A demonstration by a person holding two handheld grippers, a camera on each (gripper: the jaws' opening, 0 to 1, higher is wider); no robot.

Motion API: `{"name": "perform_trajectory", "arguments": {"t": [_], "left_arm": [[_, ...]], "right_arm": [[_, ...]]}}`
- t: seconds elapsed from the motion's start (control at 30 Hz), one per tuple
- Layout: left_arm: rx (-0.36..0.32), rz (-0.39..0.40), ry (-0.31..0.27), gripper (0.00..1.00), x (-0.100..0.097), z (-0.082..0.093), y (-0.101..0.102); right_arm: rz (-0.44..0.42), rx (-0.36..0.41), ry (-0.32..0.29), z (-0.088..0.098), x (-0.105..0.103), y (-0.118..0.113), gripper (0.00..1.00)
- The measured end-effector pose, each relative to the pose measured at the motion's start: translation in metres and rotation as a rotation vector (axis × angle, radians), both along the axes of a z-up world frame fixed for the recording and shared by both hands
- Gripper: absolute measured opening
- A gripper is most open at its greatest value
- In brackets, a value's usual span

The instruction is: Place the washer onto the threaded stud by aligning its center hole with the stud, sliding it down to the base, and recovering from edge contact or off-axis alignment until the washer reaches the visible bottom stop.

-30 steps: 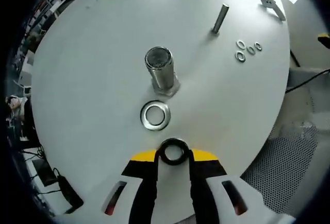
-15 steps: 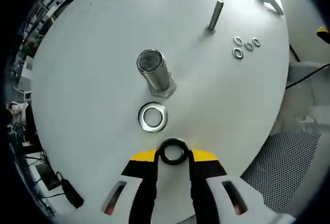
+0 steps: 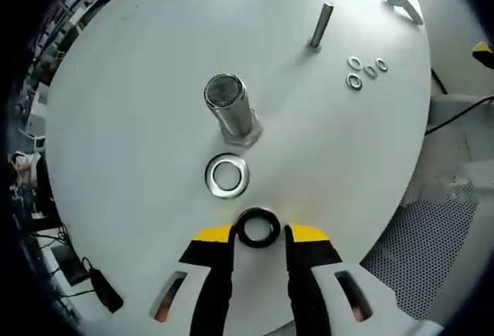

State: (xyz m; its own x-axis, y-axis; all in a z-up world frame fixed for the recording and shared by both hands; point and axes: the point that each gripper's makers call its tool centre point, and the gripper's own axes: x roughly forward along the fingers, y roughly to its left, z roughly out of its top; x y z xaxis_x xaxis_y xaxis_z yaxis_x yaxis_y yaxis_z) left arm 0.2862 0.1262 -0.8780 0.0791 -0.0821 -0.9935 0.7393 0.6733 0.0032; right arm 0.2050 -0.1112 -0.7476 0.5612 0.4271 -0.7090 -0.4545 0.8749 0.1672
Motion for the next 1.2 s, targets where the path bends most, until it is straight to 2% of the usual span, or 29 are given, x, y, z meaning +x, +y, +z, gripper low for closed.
{"name": "perform_trajectory", "arguments": {"t": [0.17,0.4,0.47,0.67,0.9,1.2], "left_arm": [[-0.028,0.010,-0.017,0.25,-0.0003,0.0002,0.0017],[-0.019,-0.003,-0.005,0.22,0.0022,-0.0002,0.0005],[0.002,-0.027,0.005,0.21,0.0012,-0.0006,-0.0006],[0.030,-0.037,0.023,0.20,0.0015,-0.0011,-0.0012],[-0.018,-0.064,-0.014,0.19,-0.0005,0.0008,0.0000],[-0.028,-0.131,-0.006,0.19,-0.0001,0.0008,0.0037]], "right_arm": [[-0.010,0.006,-0.009,0.0019,0.0009,-0.0009,0.35],[-0.021,0.011,-0.010,0.0021,0.0014,-0.0019,0.35],[-0.025,0.013,-0.014,0.0028,0.0019,-0.0024,0.35],[-0.024,0.013,-0.016,0.0033,0.0026,-0.0023,0.35],[-0.034,0.020,-0.019,0.0038,0.0035,-0.0031,0.35],[-0.039,0.022,-0.019,0.0044,0.0035,-0.0040,0.35]]}}
